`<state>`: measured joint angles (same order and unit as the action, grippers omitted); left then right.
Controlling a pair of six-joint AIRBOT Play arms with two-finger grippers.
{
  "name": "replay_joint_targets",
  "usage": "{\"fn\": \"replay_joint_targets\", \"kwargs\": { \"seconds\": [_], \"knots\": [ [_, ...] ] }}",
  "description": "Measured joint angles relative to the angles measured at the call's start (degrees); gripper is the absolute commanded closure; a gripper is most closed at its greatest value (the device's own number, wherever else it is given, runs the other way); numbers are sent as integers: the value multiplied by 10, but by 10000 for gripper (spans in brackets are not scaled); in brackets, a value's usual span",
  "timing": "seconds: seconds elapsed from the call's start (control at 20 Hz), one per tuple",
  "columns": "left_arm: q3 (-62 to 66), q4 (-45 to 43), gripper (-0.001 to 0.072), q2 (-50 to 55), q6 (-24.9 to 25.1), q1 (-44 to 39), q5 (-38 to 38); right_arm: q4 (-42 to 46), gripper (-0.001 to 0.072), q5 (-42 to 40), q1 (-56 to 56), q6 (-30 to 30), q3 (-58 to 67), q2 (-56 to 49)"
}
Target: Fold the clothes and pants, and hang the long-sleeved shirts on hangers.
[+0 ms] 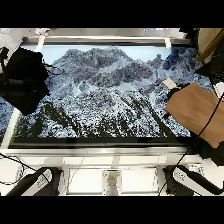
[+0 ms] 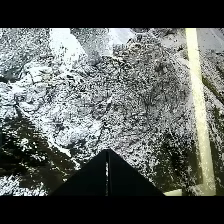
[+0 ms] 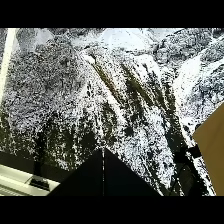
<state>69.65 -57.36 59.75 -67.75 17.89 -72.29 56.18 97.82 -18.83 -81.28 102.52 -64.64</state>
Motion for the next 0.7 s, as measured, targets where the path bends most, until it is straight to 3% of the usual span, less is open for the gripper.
{"fn": "replay_joint_targets", "kwargs": {
  "seconds": [0.7],
  "knots": [
    [0, 0, 670, 0, 0, 0, 1, -1, 698, -15, 0, 0, -2, 0]
  ]
}}
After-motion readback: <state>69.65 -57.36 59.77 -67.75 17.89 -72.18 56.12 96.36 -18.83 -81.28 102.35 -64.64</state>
